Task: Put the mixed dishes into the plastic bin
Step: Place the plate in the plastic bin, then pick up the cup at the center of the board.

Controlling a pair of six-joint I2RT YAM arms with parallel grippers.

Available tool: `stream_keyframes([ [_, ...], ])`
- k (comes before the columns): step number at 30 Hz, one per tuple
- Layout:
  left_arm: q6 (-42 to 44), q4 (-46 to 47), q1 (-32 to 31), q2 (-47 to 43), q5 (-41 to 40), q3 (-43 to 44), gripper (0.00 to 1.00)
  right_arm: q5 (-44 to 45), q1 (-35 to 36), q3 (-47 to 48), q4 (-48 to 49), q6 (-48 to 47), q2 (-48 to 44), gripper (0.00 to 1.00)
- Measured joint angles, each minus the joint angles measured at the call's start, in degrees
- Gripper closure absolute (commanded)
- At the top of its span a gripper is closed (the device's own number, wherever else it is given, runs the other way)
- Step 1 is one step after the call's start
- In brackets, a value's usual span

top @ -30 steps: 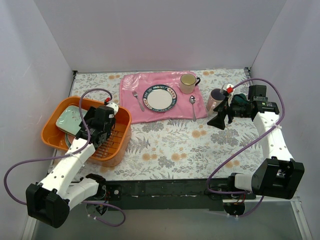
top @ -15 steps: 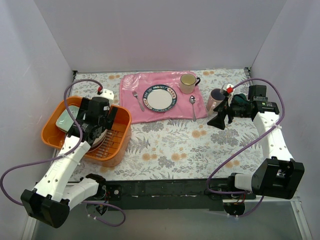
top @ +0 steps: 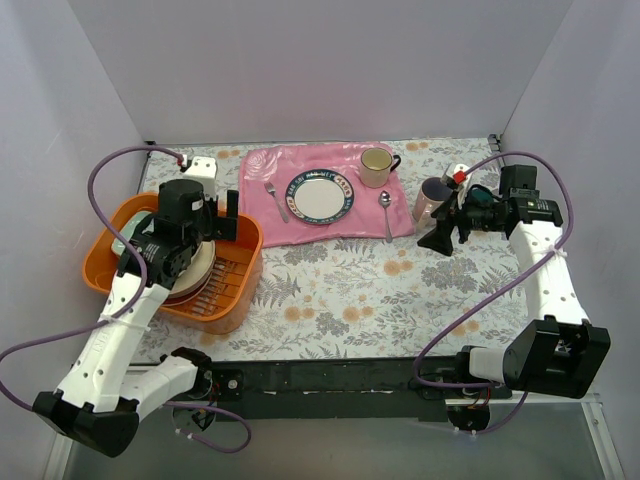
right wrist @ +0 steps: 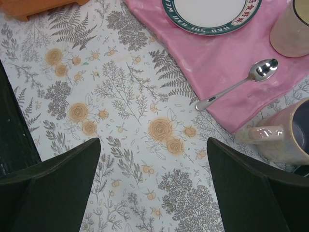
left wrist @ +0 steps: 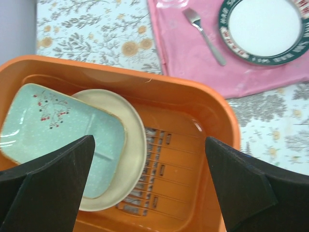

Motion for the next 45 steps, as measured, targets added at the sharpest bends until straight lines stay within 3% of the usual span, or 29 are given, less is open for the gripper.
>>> stream_keyframes([
  [19,-16.57,8.13,0.00,-6.32,17.77,0.33,0.02,7.76,0.00,4.31,0.92,1.73,0.07,0.02],
  [32,-27.71,15.37,0.00,-7.56,25.27,-5.51,0.02,20.70,0.00,5.40,8.79,13.22,1.31,0.01],
  [40,-31.50,16.92,0.00,-8.22,27.23,-7.37,0.02,33.03,0.00,9.38,12.11,24.68,7.98,0.02],
  [42,-31.98,17.29,0.00,-8.48,27.50,-7.48,0.02,35.43,0.00,11.10,12.46,27.08,10.43,0.07],
  [44,-32.63,17.99,0.00,-9.16,27.96,-8.00,0.02,37.53,-0.11,13.99,12.90,30.01,15.34,0.22],
  [45,-32.68,17.99,0.00,-9.18,28.00,-8.02,0.02,37.57,-0.11,13.99,12.90,30.12,15.50,0.23],
])
